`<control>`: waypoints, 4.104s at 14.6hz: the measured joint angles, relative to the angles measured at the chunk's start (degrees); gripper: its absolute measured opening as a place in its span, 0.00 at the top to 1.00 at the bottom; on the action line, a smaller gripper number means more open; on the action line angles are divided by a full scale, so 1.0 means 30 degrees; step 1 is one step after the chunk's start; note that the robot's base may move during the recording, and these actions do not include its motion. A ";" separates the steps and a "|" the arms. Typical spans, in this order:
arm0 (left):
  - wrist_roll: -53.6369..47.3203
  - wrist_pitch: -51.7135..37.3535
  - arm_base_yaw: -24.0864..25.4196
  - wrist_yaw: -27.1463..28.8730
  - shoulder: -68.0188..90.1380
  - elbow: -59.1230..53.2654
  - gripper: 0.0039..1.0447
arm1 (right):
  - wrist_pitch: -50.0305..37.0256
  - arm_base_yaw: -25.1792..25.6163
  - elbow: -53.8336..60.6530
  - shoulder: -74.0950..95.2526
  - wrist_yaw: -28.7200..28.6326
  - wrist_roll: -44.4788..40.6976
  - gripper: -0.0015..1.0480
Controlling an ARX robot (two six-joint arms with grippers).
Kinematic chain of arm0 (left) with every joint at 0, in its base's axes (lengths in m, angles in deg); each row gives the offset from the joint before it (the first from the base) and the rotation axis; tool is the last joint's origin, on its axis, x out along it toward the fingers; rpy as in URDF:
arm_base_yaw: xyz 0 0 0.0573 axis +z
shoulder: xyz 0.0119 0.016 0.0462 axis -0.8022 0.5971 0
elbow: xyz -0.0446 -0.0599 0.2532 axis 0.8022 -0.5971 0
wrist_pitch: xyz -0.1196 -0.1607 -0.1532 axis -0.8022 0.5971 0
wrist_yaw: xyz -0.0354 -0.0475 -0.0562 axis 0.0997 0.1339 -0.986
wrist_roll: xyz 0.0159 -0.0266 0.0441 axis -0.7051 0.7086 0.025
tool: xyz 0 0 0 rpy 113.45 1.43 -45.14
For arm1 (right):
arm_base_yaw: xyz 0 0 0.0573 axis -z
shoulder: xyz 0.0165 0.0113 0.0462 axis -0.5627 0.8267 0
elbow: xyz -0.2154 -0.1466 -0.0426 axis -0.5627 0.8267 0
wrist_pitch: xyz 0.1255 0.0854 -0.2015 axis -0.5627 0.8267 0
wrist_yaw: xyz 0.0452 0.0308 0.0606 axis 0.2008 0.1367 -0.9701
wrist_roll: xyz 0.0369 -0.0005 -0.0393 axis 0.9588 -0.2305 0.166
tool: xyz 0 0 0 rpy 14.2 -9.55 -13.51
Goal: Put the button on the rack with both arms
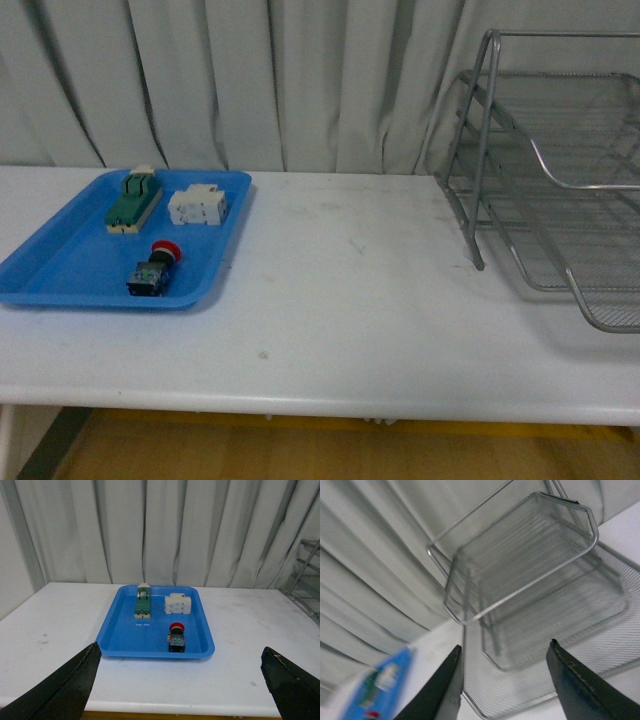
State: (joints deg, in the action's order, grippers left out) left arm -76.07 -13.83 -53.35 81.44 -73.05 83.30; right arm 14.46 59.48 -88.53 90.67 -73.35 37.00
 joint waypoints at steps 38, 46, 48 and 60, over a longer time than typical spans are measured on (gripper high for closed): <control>0.0000 -0.0015 0.0000 -0.0007 0.0000 0.0000 0.06 | 2.2192 -0.8408 0.3949 -2.7052 0.8823 -1.3544 0.12; 0.4051 -0.4590 0.0153 -0.0444 1.9489 0.9092 0.06 | 2.2199 -0.8408 0.3949 -2.7059 0.8823 -1.3559 0.06; 0.2863 -0.4495 -0.0124 -0.0546 2.7139 1.3741 0.06 | 2.2192 -0.8408 0.3949 -2.7059 0.8830 -1.3559 0.06; 0.0685 0.1494 -0.1268 0.1632 4.2687 2.6797 0.06 | 2.2192 -0.8408 0.3949 -2.7059 0.8823 -1.3559 0.06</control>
State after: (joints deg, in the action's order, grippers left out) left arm -74.01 -9.35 -57.15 86.33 55.01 163.69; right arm 81.04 34.25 -76.68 9.50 -46.88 -3.68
